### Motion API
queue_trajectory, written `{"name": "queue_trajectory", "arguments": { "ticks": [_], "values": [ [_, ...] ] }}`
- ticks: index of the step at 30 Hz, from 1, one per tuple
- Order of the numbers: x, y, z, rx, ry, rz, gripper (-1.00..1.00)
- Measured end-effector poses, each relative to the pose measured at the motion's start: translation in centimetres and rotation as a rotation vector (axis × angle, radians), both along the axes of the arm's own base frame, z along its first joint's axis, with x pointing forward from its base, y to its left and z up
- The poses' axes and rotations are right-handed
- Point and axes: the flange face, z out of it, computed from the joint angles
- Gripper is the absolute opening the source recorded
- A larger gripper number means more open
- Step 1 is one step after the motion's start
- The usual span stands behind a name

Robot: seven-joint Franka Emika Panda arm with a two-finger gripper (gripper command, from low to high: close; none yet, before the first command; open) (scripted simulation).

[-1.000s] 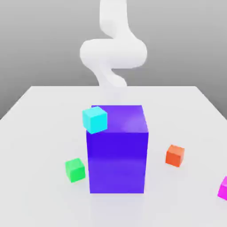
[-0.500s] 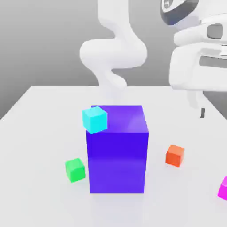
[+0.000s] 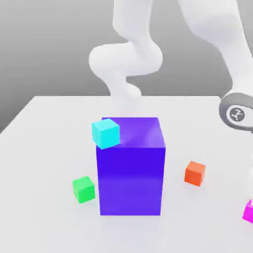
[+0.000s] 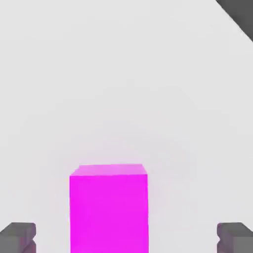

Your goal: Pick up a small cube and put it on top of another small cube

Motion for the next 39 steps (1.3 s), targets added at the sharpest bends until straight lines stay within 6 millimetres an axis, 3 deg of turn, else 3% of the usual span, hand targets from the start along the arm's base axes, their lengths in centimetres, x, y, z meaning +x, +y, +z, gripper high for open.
{"name": "queue_trajectory", "arguments": {
  "ticks": [1,8,12,15,23,27,33,39],
  "values": [
    [-0.1,0.0,-1.5,-0.001,0.001,0.002,-1.0],
    [-0.2,0.0,-1.8,-0.001,0.002,0.003,-1.0],
    [-0.1,0.0,3.0,-0.001,0.001,0.004,-1.0],
    [2.1,-1.1,7.1,0.006,-0.049,-0.013,-1.0],
    [6.7,-11.2,12.5,0.003,-0.102,-0.393,-1.0],
    [8.1,-17.7,14.4,-0.006,-0.121,-0.624,-1.0],
    [7.8,-26.5,16.1,-0.026,-0.143,-0.978,-1.0],
    [5.7,-34.1,17.0,-0.055,-0.168,-1.321,-1.0]
  ]
}}
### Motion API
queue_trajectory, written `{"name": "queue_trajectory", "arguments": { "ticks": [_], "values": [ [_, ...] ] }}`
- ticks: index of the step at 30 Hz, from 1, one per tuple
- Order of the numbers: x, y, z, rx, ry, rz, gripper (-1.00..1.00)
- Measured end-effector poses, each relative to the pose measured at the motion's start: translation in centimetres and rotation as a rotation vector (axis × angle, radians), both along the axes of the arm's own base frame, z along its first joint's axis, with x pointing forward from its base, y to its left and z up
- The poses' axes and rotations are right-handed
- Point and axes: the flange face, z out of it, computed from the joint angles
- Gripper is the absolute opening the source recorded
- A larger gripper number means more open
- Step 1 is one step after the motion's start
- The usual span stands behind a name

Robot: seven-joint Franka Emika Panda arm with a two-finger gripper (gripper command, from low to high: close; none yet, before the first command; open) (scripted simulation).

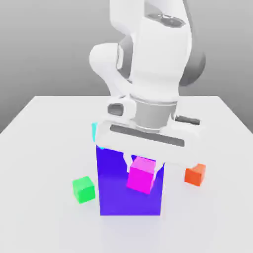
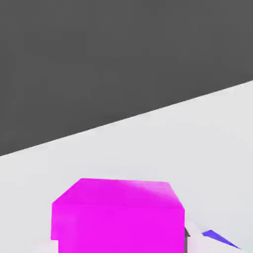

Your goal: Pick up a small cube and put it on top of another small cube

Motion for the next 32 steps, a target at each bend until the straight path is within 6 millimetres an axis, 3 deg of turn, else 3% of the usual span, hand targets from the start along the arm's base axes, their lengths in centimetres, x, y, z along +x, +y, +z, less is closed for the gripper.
{"name": "queue_trajectory", "arguments": {
  "ticks": [4,7,10,14,22,23,29,32],
  "values": [
    [-2.4,-5.5,0.0,-0.008,-0.015,-0.266,-1.0],
    [-5.5,-9.4,-1.3,0.023,-0.024,-0.527,-1.0],
    [-9.2,-12.0,-3.6,0.08,-0.024,-0.787,-1.0],
    [-13.6,-13.3,-8.1,0.161,0.001,-1.08,-1.0],
    [-14.2,-13.4,-13.4,0.17,0.004,-1.119,-1.0],
    [-14.3,-13.3,-14.1,0.173,0.005,-1.119,1.0],
    [-14.3,-13.1,-14.4,0.175,0.006,-1.113,1.0],
    [-14.2,-13.5,-13.3,0.169,0.005,-1.122,1.0]
  ]
}}
